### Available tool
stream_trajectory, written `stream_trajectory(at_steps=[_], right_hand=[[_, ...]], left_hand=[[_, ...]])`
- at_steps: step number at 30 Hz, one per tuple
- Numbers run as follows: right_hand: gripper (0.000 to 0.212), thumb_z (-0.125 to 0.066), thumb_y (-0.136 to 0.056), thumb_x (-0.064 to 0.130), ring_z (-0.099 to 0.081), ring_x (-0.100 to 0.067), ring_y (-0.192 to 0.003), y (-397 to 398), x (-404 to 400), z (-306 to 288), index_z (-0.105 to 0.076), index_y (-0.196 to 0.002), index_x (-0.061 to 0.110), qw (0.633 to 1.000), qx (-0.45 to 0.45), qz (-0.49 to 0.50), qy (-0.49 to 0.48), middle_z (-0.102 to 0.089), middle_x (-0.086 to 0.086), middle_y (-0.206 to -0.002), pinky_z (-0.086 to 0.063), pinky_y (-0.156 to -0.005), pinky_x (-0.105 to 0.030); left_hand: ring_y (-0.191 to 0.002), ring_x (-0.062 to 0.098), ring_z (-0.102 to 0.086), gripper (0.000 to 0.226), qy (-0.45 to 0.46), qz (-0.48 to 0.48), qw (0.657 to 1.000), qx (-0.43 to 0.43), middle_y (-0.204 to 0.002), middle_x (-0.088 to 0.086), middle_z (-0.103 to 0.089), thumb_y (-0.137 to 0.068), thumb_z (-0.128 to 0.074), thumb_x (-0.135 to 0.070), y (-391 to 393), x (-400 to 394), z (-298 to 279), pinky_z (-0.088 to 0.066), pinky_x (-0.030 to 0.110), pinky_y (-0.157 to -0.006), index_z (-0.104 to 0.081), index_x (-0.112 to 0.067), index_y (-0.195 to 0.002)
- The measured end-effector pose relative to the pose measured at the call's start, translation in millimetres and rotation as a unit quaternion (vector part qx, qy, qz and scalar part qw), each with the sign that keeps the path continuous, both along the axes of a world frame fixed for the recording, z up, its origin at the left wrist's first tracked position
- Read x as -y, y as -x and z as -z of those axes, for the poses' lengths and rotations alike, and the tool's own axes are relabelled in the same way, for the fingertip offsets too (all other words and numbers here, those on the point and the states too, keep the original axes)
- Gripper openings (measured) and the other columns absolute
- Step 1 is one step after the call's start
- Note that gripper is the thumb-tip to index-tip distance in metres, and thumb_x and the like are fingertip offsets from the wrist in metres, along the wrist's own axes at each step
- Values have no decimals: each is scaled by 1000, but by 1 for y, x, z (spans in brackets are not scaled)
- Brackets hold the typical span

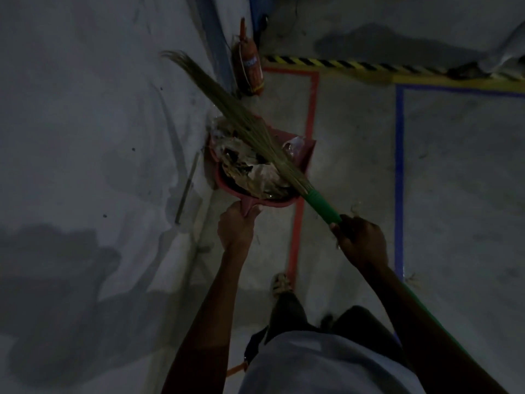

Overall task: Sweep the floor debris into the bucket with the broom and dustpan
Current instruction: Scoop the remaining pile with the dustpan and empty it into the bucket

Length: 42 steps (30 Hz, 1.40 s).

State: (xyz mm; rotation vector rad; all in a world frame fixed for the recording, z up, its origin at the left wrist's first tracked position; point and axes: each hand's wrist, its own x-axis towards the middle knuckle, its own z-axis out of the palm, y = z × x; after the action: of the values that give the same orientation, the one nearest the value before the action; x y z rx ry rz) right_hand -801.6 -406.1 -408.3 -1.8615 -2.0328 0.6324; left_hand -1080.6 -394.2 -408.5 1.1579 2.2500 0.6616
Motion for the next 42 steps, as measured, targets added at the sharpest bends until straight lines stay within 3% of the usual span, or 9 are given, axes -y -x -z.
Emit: stream_trajectory(at_steps=[11, 18, 24, 28, 31, 36, 38, 40, 42], right_hand=[[37, -44, -93, 47, -53, -24, -52, 27, -169, 11, -63, -83, 17, 998, 23, -56, 20, -53, -1, -64, -33, -47, -29], [27, -57, -97, 34, -49, -25, -52, 58, -254, 33, -67, -87, 11, 990, 61, -95, 81, -45, 1, -63, -17, -46, -22], [34, -50, -96, 41, -64, -32, -65, 104, -309, 62, -70, -94, 13, 984, 69, -79, 144, -55, -3, -68, -34, -54, -27], [37, -49, -97, 41, -50, -23, -55, 132, -333, 75, -69, -92, 11, 984, 85, -46, 151, -50, 1, -66, -23, -46, -23], [30, -54, -100, 37, -57, -26, -58, 153, -350, 83, -68, -92, 12, 980, 108, -24, 164, -51, 1, -67, -29, -48, -25], [28, -57, -98, 36, -59, -28, -59, 179, -368, 85, -68, -88, 13, 980, 96, 9, 176, -49, 2, -64, -31, -49, -26], [27, -58, -98, 36, -52, -25, -54, 185, -372, 81, -69, -88, 13, 981, 89, 19, 171, -47, 2, -62, -26, -46, -24], [28, -59, -98, 36, -49, -23, -54, 188, -374, 79, -69, -88, 12, 982, 87, 26, 167, -46, 2, -61, -27, -47, -25], [30, -58, -98, 38, -53, -26, -55, 189, -376, 76, -68, -87, 12, 981, 93, 36, 166, -46, 2, -62, -29, -48, -26]], left_hand=[[-91, 35, -66, 58, 26, -38, 999, -17, -97, 15, -72, -82, -66, -62, 27, -140, 11, -42, 32, -67, -72, -9, -104], [-113, 37, -59, 63, 90, -69, 994, 7, -123, 17, -65, -85, -67, -55, 48, -202, 29, -43, 36, -86, -64, -5, -124], [-111, 37, -60, 69, 137, -63, 988, 29, -121, 20, -65, -84, -65, -60, 91, -266, 71, -45, 39, -88, -64, -2, -121], [-128, 36, -49, 75, 205, -46, 978, 5, -141, 19, -51, -91, -58, -57, 117, -304, 86, -39, 40, -100, -45, -3, -141], [-136, 32, -41, 78, 243, -13, 970, -2, -151, 14, -40, -92, -54, -59, 140, -330, 106, -34, 39, -106, -34, -12, -151], [-131, 34, -47, 78, 261, 27, 961, -91, -148, 18, -42, -95, -62, -42, 160, -367, 105, -43, 42, -99, -25, -3, -152], [-125, 37, -52, 72, 207, 25, 972, -108, -143, 19, -48, -92, -66, -35, 166, -378, 106, -47, 44, -95, -34, -6, -149], [-115, 34, -61, 57, 155, 13, 979, -130, -133, 15, -58, -90, -68, -31, 177, -384, 121, -53, 35, -82, -50, -13, -141], [-106, 27, -66, 50, 143, -89, 985, -26, -125, 8, -63, -95, -60, -31, 187, -396, 152, -50, 17, -65, -49, -25, -143]])
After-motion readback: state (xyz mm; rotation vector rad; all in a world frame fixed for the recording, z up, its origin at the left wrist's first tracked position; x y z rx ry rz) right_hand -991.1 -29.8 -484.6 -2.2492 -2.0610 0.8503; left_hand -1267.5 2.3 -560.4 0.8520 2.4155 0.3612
